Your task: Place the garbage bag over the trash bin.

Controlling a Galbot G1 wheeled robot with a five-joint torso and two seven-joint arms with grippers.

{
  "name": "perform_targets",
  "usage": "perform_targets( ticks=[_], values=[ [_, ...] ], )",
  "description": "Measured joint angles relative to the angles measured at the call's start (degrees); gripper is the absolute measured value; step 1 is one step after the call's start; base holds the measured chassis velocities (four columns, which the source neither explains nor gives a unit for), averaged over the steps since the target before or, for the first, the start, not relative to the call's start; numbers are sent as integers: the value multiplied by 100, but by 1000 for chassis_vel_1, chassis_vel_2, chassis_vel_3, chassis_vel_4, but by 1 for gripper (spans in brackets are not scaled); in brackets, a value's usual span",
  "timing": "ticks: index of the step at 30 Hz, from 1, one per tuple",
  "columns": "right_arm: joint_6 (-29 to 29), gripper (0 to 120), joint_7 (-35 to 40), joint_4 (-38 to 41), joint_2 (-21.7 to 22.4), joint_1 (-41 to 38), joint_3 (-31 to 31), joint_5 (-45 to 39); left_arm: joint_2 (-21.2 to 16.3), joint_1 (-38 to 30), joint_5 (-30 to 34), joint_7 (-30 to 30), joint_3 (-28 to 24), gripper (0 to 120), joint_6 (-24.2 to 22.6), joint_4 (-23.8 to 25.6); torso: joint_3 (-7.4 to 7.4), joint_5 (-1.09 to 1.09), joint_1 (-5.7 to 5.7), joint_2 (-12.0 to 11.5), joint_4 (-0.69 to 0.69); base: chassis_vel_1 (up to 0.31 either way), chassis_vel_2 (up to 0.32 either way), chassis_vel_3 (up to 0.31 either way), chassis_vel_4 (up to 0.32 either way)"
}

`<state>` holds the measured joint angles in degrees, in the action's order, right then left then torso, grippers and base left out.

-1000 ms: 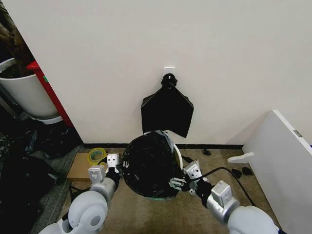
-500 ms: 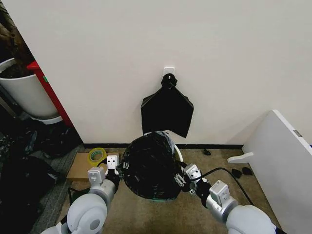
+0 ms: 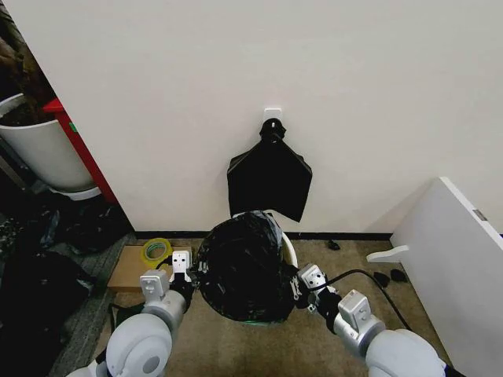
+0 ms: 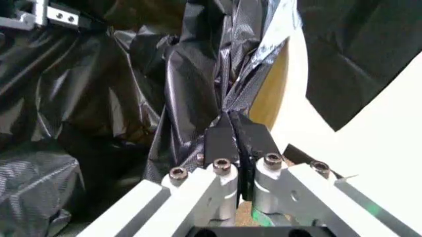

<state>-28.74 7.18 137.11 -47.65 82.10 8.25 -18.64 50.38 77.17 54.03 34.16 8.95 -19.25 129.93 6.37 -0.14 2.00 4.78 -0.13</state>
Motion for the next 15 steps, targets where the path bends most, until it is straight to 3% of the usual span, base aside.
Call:
perform_targets(
  ticks=[4, 15],
  values=[
    [8, 2, 1, 153, 34, 109, 105, 65, 2, -29, -4, 1, -8, 0, 5, -27, 0, 0, 0, 0, -1, 0, 0, 0, 0],
    [-51, 39, 11, 131, 23, 51, 54, 113, -6, -23, -10, 1, -18, 0, 8, -31, 0, 0, 0, 0, 0, 0, 0, 0, 0]
  ],
)
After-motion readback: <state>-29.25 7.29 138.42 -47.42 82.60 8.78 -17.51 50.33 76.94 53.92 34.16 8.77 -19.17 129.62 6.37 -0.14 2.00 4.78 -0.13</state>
